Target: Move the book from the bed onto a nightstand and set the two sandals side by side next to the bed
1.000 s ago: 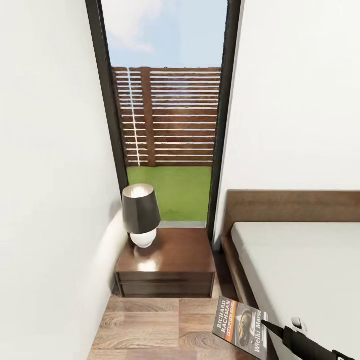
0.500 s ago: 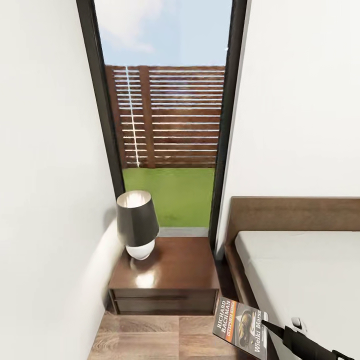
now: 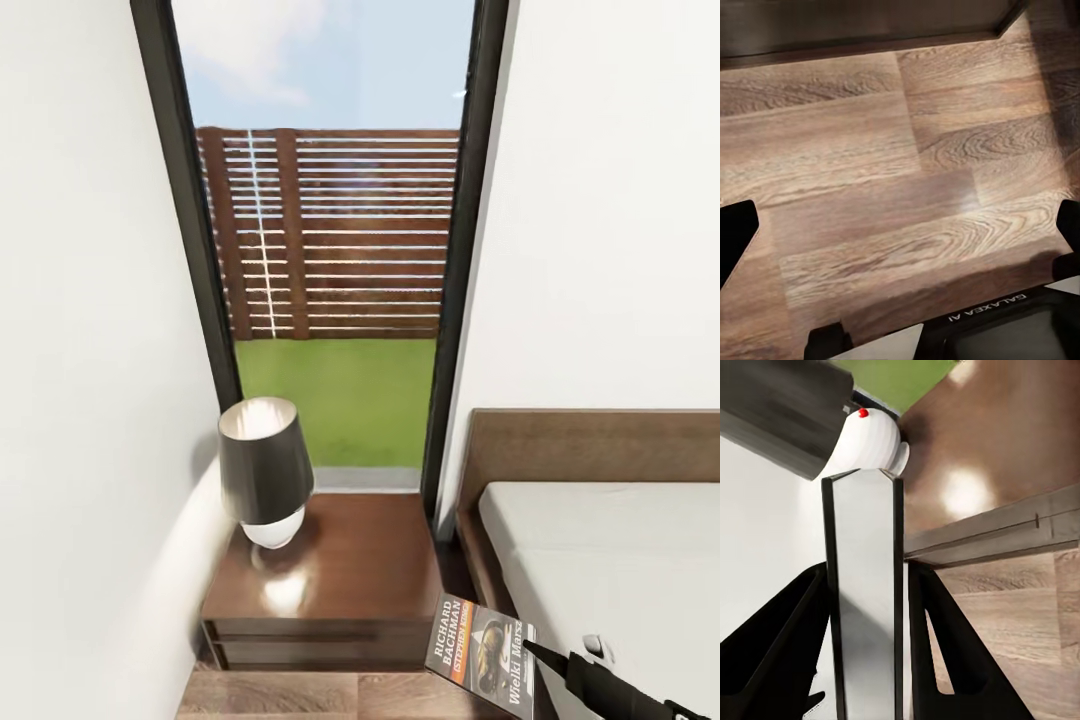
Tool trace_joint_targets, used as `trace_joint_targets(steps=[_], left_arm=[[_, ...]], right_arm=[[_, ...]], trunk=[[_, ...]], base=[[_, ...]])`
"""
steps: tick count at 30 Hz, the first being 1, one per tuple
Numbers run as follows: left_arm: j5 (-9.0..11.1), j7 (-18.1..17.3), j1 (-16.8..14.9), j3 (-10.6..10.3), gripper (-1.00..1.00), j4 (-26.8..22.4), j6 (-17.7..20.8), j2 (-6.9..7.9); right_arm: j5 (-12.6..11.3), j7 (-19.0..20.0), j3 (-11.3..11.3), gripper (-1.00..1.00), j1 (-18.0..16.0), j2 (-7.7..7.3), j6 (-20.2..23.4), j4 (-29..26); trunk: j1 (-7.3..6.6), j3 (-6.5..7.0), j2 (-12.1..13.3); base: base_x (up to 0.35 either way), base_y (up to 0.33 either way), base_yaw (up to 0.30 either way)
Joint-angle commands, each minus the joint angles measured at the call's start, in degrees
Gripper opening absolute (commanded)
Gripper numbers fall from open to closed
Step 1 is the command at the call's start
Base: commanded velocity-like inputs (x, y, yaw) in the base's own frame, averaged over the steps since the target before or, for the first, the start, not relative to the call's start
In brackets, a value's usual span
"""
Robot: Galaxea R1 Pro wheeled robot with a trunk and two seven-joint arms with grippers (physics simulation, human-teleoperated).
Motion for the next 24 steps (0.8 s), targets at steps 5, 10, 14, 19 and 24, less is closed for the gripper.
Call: trace_joint_targets(steps=[5, 10, 14, 19, 24], left_arm=[[0.62, -0.22, -0.04, -0.45, 1.00, 0.01, -0.14, 0.02], [0.60, -0.22, -0.04, -0.44, 1.00, 0.02, -0.14, 0.02], [0.62, -0.22, -0.04, -0.44, 1.00, 0.03, -0.14, 0.02], [0.62, -0.22, -0.04, -0.45, 1.00, 0.00, -0.14, 0.02], [0.60, -0.22, -0.04, -0.45, 1.00, 0.05, -0.14, 0.02]], right_arm=[[-0.26, 0.27, -0.27, -1.00, -0.09, -0.01, 0.47, 0.18], [-0.26, 0.27, -0.27, -1.00, -0.09, -0.01, 0.47, 0.18], [-0.26, 0.23, -0.30, -1.00, -0.08, -0.01, 0.47, 0.20], [-0.26, 0.23, -0.31, -1.00, -0.09, -0.01, 0.47, 0.18], [-0.26, 0.24, -0.28, -1.00, -0.09, -0.01, 0.47, 0.18]], trunk=[[0.04, -0.07, -0.04], [0.04, -0.07, -0.04], [0.04, -0.07, -0.04], [0.04, -0.07, -0.04], [0.04, -0.07, -0.04]], base=[[0.332, 0.000, 0.000], [0.332, 0.000, 0.000], [0.332, 0.000, 0.000], [0.332, 0.000, 0.000], [0.332, 0.000, 0.000]])
